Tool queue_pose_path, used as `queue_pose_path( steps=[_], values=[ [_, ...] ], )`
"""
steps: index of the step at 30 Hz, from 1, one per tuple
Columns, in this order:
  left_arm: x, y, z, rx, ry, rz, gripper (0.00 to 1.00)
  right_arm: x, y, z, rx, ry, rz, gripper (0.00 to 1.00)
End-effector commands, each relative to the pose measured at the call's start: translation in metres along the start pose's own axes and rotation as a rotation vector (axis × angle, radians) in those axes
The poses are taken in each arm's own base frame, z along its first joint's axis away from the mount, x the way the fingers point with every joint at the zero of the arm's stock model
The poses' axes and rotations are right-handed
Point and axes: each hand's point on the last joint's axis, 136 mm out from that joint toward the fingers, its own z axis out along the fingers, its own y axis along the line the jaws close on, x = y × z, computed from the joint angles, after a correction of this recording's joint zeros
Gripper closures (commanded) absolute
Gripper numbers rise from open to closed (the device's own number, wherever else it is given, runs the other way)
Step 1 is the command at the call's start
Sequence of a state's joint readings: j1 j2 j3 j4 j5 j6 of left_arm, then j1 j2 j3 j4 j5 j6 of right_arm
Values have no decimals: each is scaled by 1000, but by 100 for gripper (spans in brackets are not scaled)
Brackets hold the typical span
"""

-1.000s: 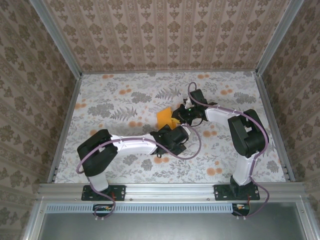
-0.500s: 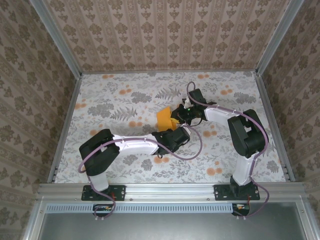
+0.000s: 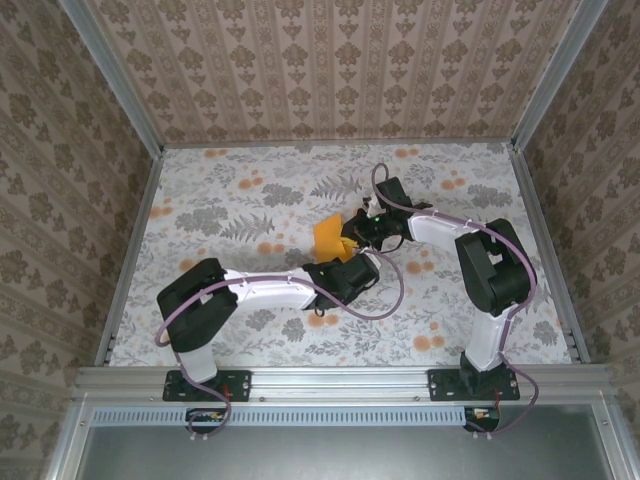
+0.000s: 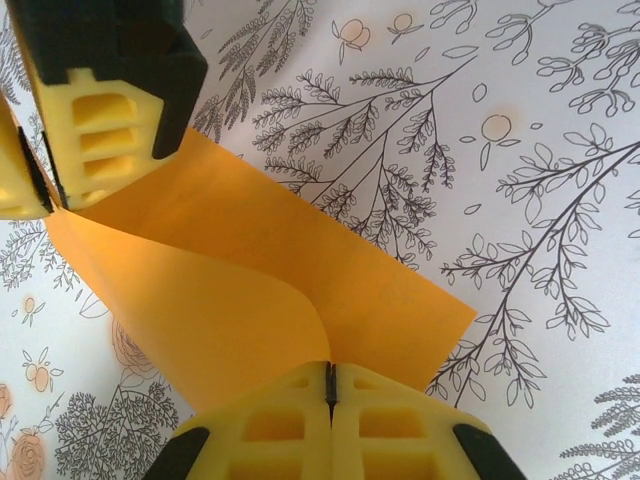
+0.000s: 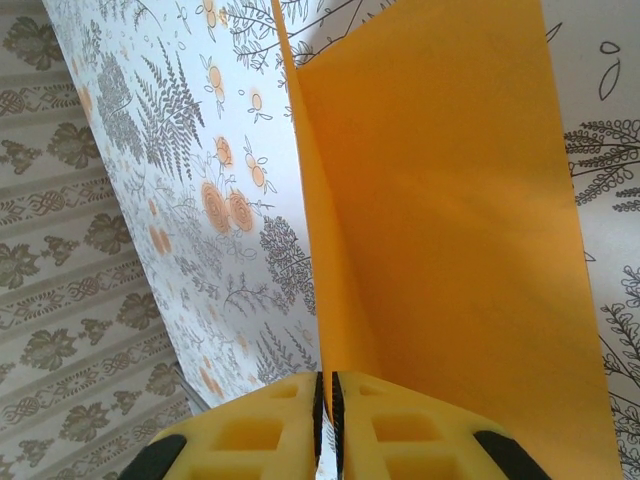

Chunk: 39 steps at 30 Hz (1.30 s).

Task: Fold a paper plane with a square sheet of paper (fold left side to right side)

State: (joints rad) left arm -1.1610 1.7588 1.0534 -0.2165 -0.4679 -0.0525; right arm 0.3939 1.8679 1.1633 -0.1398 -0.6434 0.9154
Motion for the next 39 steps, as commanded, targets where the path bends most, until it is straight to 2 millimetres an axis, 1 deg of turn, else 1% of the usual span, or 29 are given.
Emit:
queue_pose_path(
  steps=[1, 2, 6, 8, 11, 14, 16, 18, 19, 21, 24, 26, 28, 30, 32, 34, 39],
  values=[
    [-9, 8, -13, 23, -42, -65, 100, -2, 10, -4, 1, -9, -41, 85],
    [-10, 9, -14, 33, -46, -77, 100, -3, 12, -5, -2, -17, -50, 85],
    [-10, 10, -17, 106, -65, -139, 100, -12, 25, -17, -33, -81, -116, 73],
    [-12, 12, -20, 158, -84, -186, 100, -19, 29, -30, -29, -145, -166, 63],
    [-13, 17, -25, 231, -111, -260, 100, -31, 30, -51, -16, -248, -216, 51],
    [-14, 23, -28, 298, -141, -340, 100, -39, 26, -75, -18, -361, -231, 39],
    [-11, 28, -29, 338, -156, -397, 100, -38, 21, -87, -12, -410, -244, 36],
    [-10, 35, -30, 369, -176, -456, 100, -32, 15, -94, 9, -425, -267, 36],
    [-7, 38, -29, 388, -178, -490, 100, -28, 12, -95, 18, -418, -275, 37],
    [-3, 43, -28, 412, -182, -538, 100, -15, 2, -94, 27, -391, -277, 43],
    [3, 46, -25, 449, -172, -582, 100, 9, -12, -83, 22, -316, -274, 55],
    [7, 47, -23, 466, -166, -600, 100, 27, -17, -71, 19, -254, -280, 64],
    [9, 49, -22, 483, -166, -623, 100, 46, -26, -56, 38, -196, -279, 75],
    [12, 52, -20, 493, -166, -648, 100, 59, -34, -42, 59, -151, -272, 84],
    [16, 55, -17, 491, -159, -663, 100, 68, -42, -30, 79, -115, -257, 92],
    [19, 58, -15, 488, -148, -672, 100, 71, -49, -20, 99, -100, -242, 96],
    [26, 60, -8, 494, -114, -698, 100, 76, -62, 0, 161, -38, -223, 100]
  ],
)
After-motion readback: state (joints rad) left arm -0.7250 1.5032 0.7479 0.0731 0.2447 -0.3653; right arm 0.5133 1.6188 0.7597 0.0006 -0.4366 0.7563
